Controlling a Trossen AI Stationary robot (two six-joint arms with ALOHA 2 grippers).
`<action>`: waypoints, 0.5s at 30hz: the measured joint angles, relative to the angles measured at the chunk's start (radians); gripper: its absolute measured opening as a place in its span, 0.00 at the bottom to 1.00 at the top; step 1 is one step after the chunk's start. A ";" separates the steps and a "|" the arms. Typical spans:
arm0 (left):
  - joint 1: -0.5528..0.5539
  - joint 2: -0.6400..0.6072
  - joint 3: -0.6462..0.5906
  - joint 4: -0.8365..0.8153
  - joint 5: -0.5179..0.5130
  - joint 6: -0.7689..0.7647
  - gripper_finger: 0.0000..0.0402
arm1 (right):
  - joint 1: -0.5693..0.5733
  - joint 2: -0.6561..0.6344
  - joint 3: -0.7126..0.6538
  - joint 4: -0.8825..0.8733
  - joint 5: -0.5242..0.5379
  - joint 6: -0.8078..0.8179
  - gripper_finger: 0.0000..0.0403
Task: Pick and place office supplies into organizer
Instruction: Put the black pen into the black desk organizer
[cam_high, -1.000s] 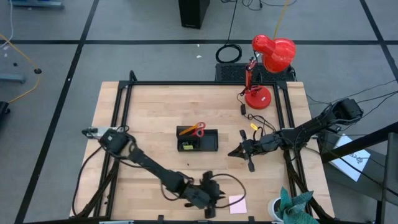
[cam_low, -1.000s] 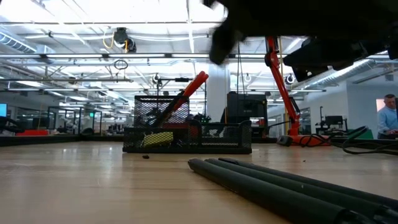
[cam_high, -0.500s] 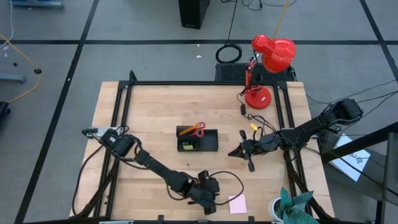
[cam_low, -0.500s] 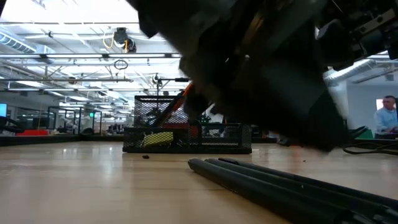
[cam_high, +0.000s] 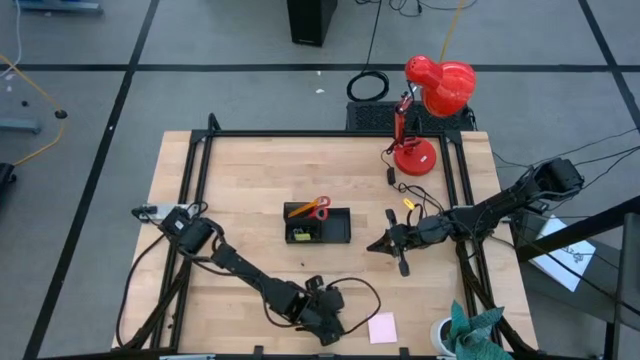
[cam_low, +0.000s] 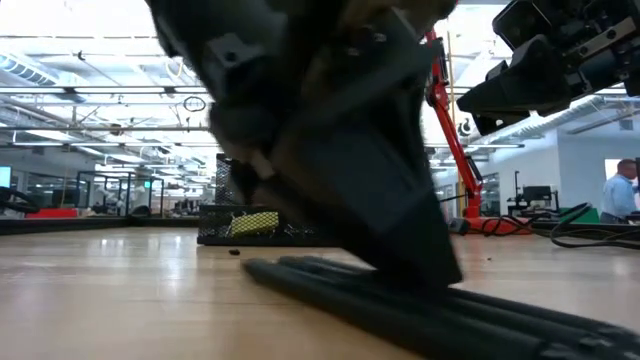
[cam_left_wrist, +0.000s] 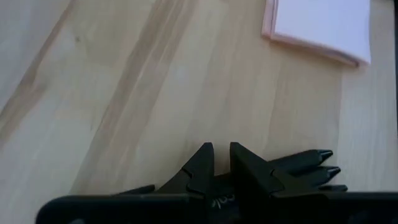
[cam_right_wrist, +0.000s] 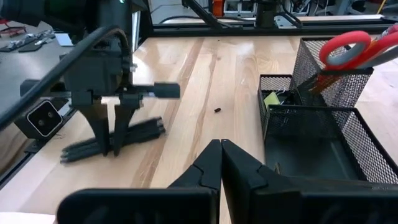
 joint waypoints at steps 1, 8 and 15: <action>-0.006 -0.001 0.001 -0.024 -0.001 -0.017 0.15 | 0.000 0.000 0.000 -0.002 0.000 0.000 0.01; -0.043 -0.002 0.002 -0.124 -0.018 -0.063 0.15 | 0.000 0.000 0.000 -0.013 0.000 0.007 0.01; -0.049 -0.011 -0.007 -0.039 -0.091 0.041 0.15 | 0.000 0.000 0.000 -0.013 0.001 0.007 0.01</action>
